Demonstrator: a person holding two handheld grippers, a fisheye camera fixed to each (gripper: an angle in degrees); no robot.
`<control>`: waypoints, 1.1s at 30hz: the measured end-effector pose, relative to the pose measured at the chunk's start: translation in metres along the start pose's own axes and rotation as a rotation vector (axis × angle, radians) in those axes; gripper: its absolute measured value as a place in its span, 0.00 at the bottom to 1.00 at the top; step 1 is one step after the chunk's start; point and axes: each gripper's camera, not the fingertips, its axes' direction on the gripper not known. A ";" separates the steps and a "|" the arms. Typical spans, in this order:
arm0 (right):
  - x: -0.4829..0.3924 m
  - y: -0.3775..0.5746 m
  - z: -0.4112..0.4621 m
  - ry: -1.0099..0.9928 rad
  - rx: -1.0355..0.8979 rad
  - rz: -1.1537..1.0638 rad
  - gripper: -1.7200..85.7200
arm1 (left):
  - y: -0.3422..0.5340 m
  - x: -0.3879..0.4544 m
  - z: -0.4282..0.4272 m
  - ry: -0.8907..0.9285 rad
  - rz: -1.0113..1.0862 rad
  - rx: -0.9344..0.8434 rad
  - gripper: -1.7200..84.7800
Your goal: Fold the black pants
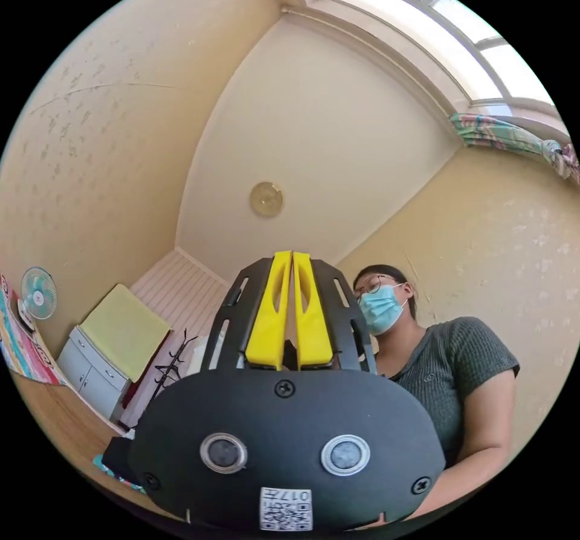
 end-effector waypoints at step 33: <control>-0.013 0.066 -0.065 0.468 0.188 0.374 0.08 | 0.092 0.089 0.232 -0.339 0.134 -0.414 0.02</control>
